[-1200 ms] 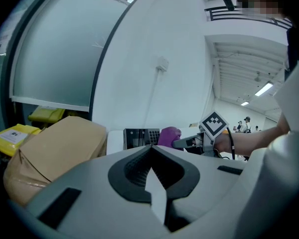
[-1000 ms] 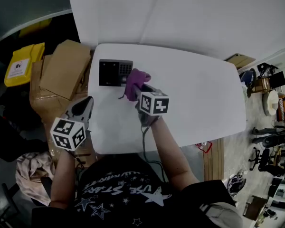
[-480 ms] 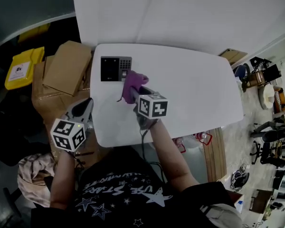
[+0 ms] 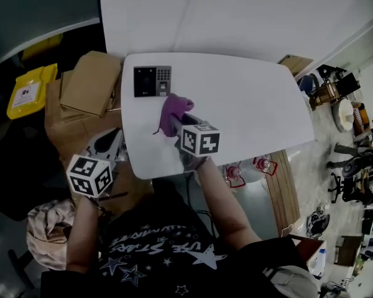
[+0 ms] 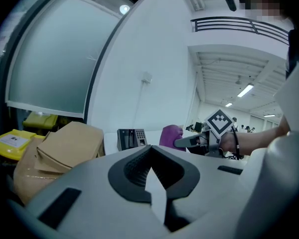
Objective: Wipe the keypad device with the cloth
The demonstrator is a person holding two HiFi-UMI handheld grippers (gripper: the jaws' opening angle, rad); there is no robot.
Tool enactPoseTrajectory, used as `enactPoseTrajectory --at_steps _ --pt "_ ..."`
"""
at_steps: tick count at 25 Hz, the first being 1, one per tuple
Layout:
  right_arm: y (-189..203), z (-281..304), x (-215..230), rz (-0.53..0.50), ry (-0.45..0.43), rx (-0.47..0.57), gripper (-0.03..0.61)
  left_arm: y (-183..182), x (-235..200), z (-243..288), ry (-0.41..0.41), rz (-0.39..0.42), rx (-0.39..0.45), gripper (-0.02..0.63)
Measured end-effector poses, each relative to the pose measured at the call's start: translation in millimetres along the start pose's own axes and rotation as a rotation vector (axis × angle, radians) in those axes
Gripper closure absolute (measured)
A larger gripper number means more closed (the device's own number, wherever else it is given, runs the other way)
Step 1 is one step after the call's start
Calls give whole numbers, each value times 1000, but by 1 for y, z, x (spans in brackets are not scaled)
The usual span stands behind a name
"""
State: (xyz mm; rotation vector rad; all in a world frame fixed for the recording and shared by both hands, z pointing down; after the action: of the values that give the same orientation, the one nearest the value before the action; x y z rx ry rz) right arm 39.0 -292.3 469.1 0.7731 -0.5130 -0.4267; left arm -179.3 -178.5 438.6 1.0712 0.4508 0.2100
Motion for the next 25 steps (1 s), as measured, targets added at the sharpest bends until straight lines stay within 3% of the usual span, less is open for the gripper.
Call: enactPoseTrajectory --at_steps 13,25 --pt "52 -47 -52 18 41 15 480 32 13 -44 80 9 -13 607" --pt "75 -72 -51 33 59 12 480 44 34 -46 108 31 -23 607"
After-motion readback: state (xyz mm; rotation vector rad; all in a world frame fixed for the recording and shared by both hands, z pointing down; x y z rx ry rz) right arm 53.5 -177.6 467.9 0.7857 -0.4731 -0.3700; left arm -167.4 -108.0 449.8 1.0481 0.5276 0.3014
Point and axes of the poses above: the fingertips, and each gripper's own axes: z forward along the fingers, x to its right, y out of its underside, the point moved 6 cm from there along -z, backward along the fingers, and after that the axes turned 5 degrees about -x, right-handed, at the moved point
